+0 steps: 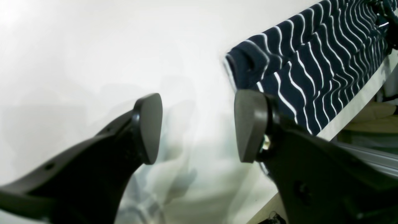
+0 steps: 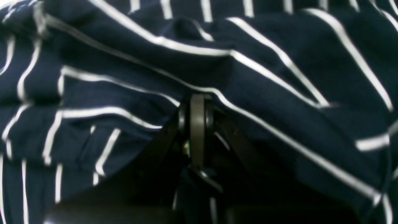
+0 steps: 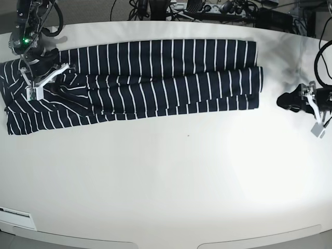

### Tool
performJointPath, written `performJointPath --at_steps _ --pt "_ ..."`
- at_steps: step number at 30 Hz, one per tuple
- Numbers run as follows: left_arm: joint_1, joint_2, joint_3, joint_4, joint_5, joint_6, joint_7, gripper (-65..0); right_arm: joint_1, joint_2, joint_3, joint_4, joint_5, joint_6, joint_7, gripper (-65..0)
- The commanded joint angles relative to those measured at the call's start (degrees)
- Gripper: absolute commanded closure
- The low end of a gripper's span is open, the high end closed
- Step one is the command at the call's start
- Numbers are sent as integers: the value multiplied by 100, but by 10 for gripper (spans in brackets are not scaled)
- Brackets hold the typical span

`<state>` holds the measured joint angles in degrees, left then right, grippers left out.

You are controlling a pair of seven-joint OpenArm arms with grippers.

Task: Fold the T-shirt properly
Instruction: 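Release the strip end with the left gripper and regrasp it nearer the middle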

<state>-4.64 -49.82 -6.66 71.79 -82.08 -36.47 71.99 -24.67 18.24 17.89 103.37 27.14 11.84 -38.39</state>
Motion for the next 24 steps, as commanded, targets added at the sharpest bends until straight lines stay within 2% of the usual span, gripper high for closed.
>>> performJointPath --at_steps 1,4,8,12,13,16,18,20,24 --pt "-92 -175 -66 57 -92 -33 -37 -384 -9 63 37 44 -59 -210 -131 0" --pt "-94 -162 -66 57 -92 -33 4 -384 -9 61 37 50 -122 -813 -245 0" --pt "-92 -111 -66 57 -96 216 111 -384 -7 48 37 50 -358 -1123 -256 0" --pt "-74 -17 -70 57 -258 396 570 -384 13 48 42 72 -358 -914 -258 0" --pt "-68 7 -118 57 -292 393 610 -384 39 50 44 94 -358 -844 -258 -29" --pt "-66 120 -533 57 -292 391 634 -384 151 52 52 254 -356 -516 -260 -204" --pt "-63 227 -973 59 -292 417 632 -384 184 52 52 409 -341 -271 -260 -260" --pt "-52 345 -1416 48 -292 619 723 -384 184 50 52 603 -334 -166 -262 -262" --pt "186 553 -1722 48 -292 645 715 -384 184 50 52 946 -321 -129 -260 -261"
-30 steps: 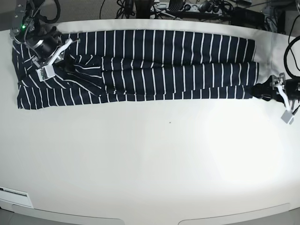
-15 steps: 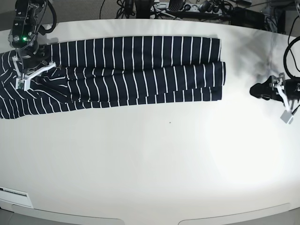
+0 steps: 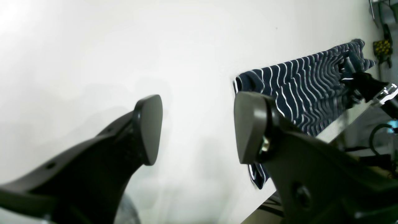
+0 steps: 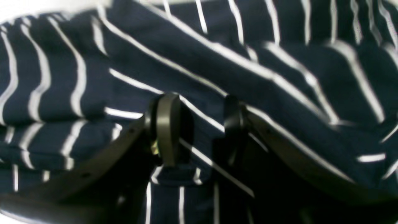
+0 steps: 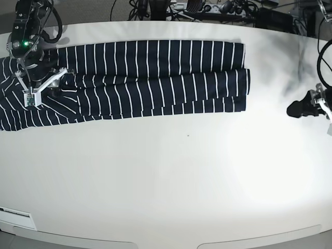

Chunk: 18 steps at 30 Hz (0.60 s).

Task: Fold the T-shirt properly
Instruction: 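Release the strip end with the left gripper and regrasp it nearer the middle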

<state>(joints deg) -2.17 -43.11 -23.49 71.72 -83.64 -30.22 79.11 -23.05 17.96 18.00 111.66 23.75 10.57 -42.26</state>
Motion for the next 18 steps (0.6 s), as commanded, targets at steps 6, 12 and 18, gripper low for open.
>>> performJointPath --at_steps 6,12,18 --pt "455 588 -63 57 -136 98 15 -384 -28 79 42 192 -127 -7 85 -262" --pt "839 1303 -55 175 -136 118 24 -384 -26 79 42 192 -155 -4 63 -262" --pt "1244 1812 186 844 -136 120 24 -384 -26 79 42 192 -155 -7 63 -262"
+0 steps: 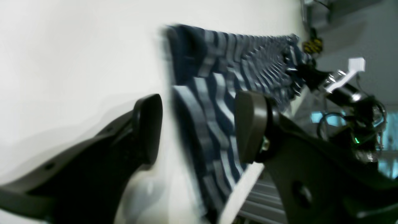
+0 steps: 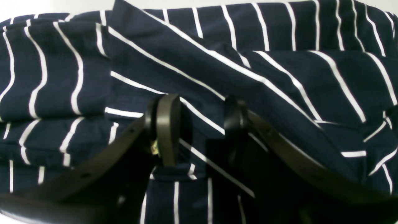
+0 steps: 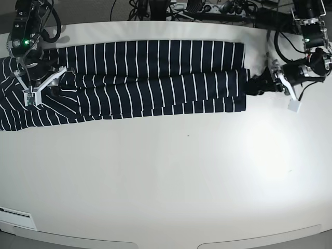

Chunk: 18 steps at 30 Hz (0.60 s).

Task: Fold the T-shirt properly
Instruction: 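Release the strip end with the left gripper and regrasp it nearer the middle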

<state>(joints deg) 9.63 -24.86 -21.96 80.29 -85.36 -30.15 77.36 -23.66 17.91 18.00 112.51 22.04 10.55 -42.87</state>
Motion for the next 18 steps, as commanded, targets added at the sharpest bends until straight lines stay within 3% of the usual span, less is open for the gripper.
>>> performJointPath --at_steps 1,6,8,13,18 --pt "168 31 83 197 36 111 197 -384 35 83 42 107 13 -2 125 -262" --pt "623 199 131 1488 36 109 -24 -384 37 85 42 107 15 0 125 -261" --pt "671 254 131 1803 310 166 -210 -384 37 85 42 107 17 4 127 -261" --pt "654 282 125 1891 833 284 -586 -384 35 85 42 107 15 4 111 -261" --pt "654 280 26 1893 890 326 -616 -384 35 85 42 107 15 72 103 -261"
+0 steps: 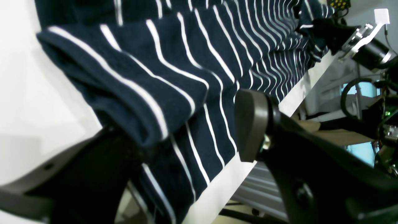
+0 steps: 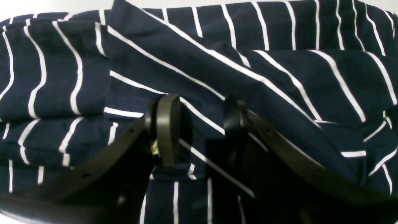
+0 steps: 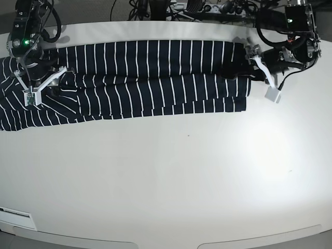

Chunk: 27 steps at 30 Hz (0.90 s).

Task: Fold the T-shirt properly
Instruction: 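Release the strip end with the left gripper and regrasp it nearer the middle, then pull the strip ends apart with both grippers to straighten it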

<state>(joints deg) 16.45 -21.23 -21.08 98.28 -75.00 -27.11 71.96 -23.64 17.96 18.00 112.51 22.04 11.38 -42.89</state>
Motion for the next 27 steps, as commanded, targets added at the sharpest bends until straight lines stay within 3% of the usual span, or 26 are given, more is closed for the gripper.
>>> performJointPath --at_steps 1,6,10,21,27 --pt "-31 -83 -151 94 -149 20 -83 -384 33 81 42 107 15 35 105 -261" --pt "-42 -70 -839 94 -116 35 -127 -384 33 81 42 107 15 52 20 -261" --pt "-9 -11 -1180 94 535 461 -452 -384 46 81 42 107 17 63 22 -261" --pt "-9 876 -605 94 1578 1150 -763 -384 46 81 42 107 17 173 20 -261" --pt "37 1239 -315 92 1543 1150 -741 -384 48 81 42 107 17 173 24 -261"
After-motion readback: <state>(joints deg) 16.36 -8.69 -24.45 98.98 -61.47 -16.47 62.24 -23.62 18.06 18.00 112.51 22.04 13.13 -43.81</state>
